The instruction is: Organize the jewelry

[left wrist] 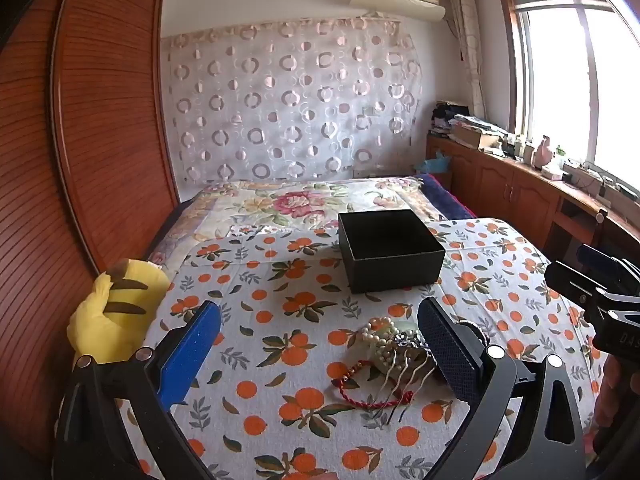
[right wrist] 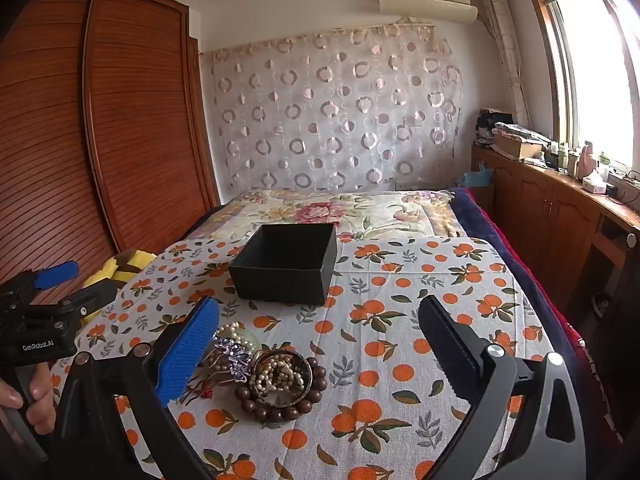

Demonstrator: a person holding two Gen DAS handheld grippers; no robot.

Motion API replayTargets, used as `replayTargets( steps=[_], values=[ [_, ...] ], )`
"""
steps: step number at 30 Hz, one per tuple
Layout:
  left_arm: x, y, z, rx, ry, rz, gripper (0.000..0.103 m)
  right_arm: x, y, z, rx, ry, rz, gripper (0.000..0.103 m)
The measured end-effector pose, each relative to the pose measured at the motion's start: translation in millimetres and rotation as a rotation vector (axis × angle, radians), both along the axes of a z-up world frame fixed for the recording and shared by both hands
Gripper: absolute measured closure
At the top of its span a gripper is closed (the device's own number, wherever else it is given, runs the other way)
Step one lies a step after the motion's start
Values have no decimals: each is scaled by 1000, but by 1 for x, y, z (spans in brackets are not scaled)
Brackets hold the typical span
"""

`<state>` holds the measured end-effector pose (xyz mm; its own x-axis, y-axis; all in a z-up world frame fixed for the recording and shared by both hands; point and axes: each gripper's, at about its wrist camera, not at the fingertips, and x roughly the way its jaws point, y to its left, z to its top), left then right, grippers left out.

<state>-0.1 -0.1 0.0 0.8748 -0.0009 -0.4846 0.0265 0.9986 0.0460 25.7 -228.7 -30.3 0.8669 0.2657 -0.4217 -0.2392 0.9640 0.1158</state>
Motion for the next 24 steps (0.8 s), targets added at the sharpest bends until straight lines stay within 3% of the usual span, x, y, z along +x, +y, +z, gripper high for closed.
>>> replayTargets(
  steps=[24],
  values=[
    [-1,-1,5,-9,-11,1,8,-1,1,2,-1,-5,-1,2]
  ],
)
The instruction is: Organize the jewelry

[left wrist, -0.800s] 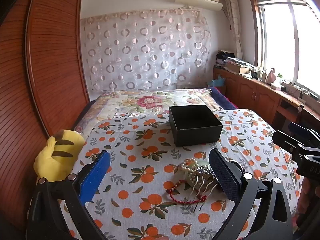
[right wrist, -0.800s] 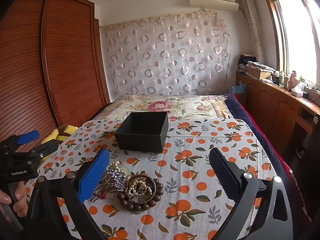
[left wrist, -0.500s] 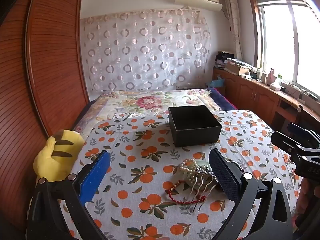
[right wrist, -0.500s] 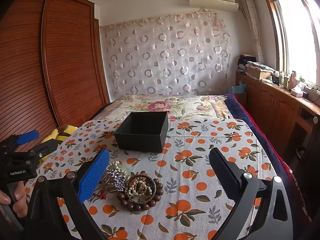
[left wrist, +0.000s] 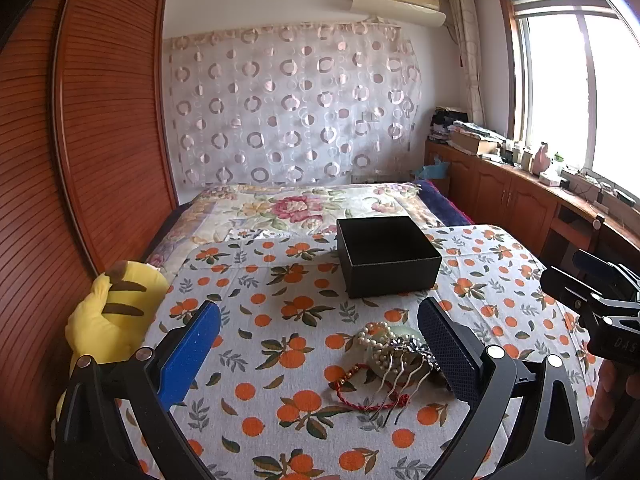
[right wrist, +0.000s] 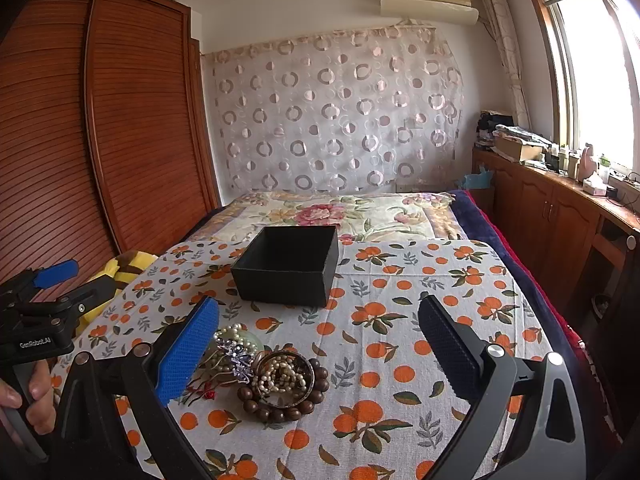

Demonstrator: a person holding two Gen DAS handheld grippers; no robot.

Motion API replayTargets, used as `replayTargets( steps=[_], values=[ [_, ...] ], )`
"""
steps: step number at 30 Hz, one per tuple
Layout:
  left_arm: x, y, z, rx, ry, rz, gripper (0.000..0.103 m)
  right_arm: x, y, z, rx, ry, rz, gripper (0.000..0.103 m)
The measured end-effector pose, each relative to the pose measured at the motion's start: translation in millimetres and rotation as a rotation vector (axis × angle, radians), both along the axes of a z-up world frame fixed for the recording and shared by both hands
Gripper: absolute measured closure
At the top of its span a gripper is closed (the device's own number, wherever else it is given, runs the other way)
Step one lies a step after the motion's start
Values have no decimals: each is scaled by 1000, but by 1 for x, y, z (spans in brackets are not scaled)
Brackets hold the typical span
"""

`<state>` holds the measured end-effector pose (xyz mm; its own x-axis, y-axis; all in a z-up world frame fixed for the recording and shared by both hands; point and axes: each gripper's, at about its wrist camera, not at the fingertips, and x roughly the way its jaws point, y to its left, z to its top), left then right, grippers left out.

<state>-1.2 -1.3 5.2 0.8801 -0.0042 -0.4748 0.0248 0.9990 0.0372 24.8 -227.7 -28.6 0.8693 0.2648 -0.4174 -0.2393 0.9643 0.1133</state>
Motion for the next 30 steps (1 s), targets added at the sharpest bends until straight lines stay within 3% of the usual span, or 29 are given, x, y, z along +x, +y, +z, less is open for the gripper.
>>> replayTargets(
  steps=[30],
  values=[
    [4,0,1,-6,-8,-1,8,0,0,1,0,-6,1,2]
  ],
)
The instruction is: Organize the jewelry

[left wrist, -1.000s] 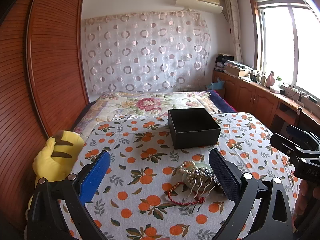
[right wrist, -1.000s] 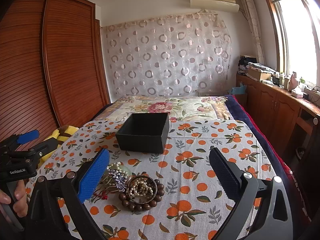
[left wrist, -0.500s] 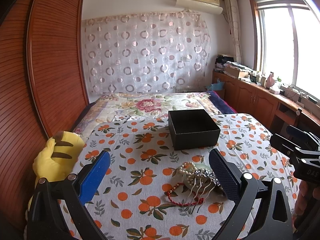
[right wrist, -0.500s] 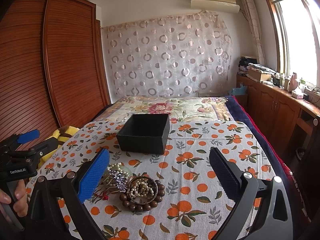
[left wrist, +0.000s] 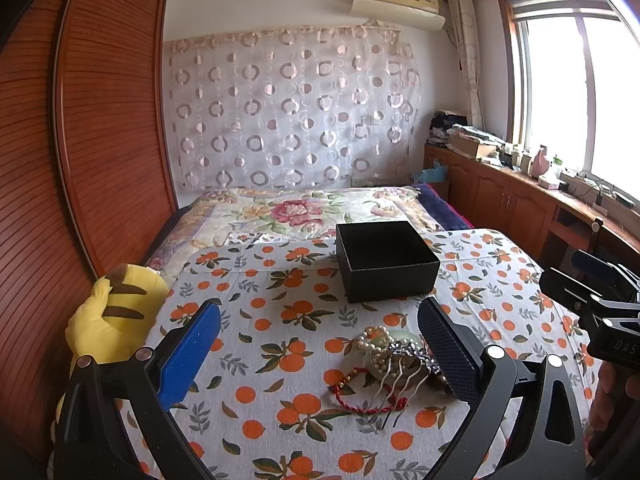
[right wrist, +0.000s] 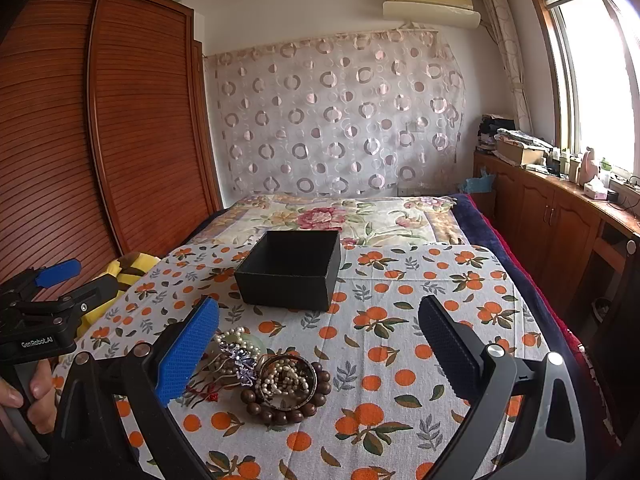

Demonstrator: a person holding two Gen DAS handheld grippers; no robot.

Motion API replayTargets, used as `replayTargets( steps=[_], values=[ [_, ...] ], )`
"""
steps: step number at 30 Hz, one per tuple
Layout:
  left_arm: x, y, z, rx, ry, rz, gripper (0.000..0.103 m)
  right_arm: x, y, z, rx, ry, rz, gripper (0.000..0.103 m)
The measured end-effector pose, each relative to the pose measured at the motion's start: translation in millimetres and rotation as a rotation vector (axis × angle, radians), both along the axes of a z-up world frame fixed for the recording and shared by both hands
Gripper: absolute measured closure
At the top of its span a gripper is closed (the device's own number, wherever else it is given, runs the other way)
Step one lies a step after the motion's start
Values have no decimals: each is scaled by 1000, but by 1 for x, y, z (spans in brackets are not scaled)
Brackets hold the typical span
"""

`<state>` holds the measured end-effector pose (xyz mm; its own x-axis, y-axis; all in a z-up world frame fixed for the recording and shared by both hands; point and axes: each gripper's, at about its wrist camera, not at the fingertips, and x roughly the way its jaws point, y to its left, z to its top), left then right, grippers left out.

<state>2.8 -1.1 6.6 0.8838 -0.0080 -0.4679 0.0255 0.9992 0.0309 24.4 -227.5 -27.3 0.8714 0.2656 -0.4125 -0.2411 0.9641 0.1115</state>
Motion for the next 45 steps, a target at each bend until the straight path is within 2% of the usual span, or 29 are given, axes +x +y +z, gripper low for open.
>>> replayTargets(
  steps=[16,17,29,35,40,42,45],
  values=[
    [-6,0,10,-2,-8,-2,8,0,-2,-6,-1,-5,0,2],
    [-6,0,9,-2,-8,-2,8,1,1,3,0,-4,0,2],
    [-6,0,10,-3,-9,-1,8,2,-1,-2,-1,-6,1,2],
    [-2,-3,14,-4,2,0,8,-1,1,6,-1,-1,2,2],
    [6,-6,6,-8,30,-5,8,1,5,1,-3,15,7,2],
    [5,-1,-6,-13,48,-11,8,4,6,-3,-6,30,20,2],
    [12,0,-18,-5,85,-23,8,11,4,-19,-14,60,50,2]
  ],
)
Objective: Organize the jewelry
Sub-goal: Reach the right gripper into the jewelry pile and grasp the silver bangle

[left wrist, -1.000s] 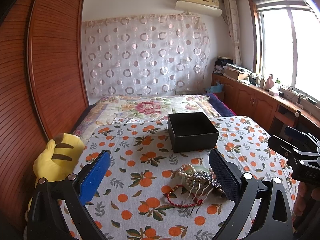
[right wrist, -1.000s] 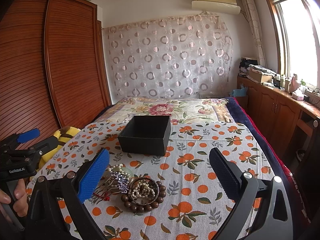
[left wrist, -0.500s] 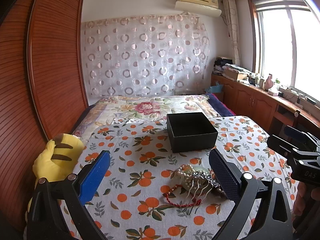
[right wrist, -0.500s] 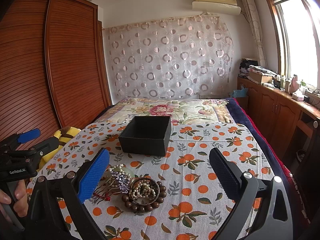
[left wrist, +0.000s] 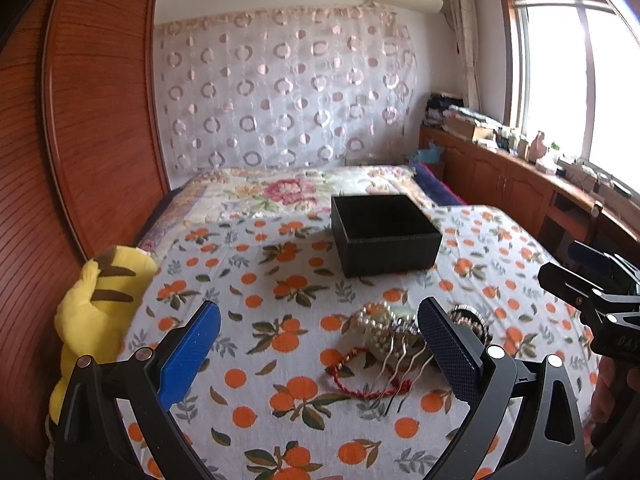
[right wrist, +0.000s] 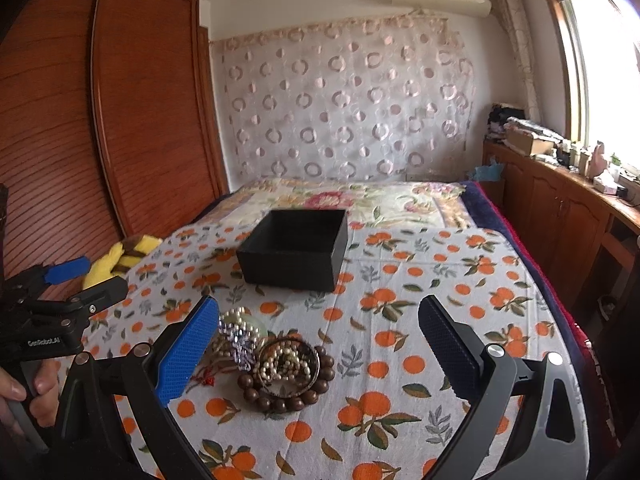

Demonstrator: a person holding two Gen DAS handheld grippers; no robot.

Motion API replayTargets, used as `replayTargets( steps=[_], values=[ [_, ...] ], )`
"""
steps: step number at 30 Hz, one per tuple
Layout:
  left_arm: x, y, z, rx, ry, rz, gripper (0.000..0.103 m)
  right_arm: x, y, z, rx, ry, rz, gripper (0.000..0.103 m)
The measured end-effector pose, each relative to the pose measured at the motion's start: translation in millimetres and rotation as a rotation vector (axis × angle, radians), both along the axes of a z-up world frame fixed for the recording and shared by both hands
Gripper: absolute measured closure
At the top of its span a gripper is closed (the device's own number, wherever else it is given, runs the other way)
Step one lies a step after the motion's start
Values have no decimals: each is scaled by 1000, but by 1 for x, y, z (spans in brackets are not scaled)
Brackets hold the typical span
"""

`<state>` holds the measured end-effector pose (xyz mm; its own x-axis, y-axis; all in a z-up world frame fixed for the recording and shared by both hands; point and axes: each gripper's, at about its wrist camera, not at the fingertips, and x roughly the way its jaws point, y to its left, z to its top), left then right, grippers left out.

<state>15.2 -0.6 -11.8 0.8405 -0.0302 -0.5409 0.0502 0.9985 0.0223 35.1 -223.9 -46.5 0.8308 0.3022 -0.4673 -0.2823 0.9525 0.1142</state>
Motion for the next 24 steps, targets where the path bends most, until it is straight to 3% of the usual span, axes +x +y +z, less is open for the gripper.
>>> replayTargets(
  steps=[6,13,24],
  values=[
    [9,2,-23,10,64,-25,8,14,7,-25,-28,75,84,4],
    [14,6,-42,4,119,-50,8,34,22,-57,-70,198,180,21],
    [23,16,-65,-7,201,-69,8,50,47,-78,-153,283,263,27]
  ],
)
